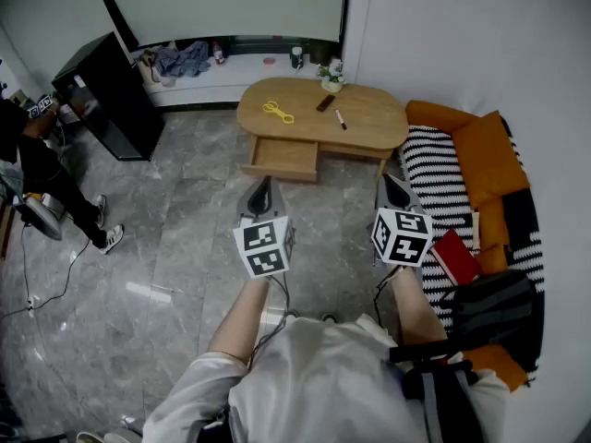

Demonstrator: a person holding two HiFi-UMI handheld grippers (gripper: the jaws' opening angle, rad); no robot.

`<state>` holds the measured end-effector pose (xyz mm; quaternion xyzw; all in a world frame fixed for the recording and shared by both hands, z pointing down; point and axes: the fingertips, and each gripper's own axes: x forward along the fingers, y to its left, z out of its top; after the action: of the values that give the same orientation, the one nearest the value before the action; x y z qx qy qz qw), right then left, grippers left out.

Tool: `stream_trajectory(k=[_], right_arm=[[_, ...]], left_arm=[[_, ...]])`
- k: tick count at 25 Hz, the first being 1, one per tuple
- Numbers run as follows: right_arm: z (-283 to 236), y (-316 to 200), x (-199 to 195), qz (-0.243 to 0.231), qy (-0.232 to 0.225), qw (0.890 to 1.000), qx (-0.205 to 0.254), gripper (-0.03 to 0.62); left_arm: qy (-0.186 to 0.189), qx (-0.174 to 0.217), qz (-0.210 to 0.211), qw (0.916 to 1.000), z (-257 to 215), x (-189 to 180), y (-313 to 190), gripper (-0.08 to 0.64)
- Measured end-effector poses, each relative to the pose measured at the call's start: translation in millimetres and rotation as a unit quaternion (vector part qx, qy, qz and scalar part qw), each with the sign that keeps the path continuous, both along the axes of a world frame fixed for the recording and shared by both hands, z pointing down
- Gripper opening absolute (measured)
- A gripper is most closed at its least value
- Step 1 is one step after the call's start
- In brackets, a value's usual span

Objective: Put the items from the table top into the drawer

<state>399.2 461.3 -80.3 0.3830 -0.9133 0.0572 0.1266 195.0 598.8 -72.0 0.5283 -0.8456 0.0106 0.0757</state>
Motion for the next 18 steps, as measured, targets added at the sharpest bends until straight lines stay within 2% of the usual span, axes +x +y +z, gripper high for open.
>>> stream_trajectory(k=[3, 9, 12, 18], right_arm=[[1, 0, -8, 0.001, 0.001, 1.000, -0.001, -0.008], [2, 1, -27, 0.008, -0.004, 1.000, -0.006, -0.008], [6, -1, -35, 0.017, -0.014, 1.000, -0.011, -0.008], [26, 3, -51, 0.028, -0.004, 0.999, -0.033, -0.008]], left_arm=[[0.010, -0.014, 0.012, 0.9998, 1, -1, -1, 0.009], [-0.003, -0.004, 0.010, 0.9999, 3, -24, -1, 0.009], [-0.002, -0.008, 0.013, 0.9999, 7, -36, -1, 0.009], [0.004, -0.020, 0.016, 0.9997, 22, -61, 4, 0.009]])
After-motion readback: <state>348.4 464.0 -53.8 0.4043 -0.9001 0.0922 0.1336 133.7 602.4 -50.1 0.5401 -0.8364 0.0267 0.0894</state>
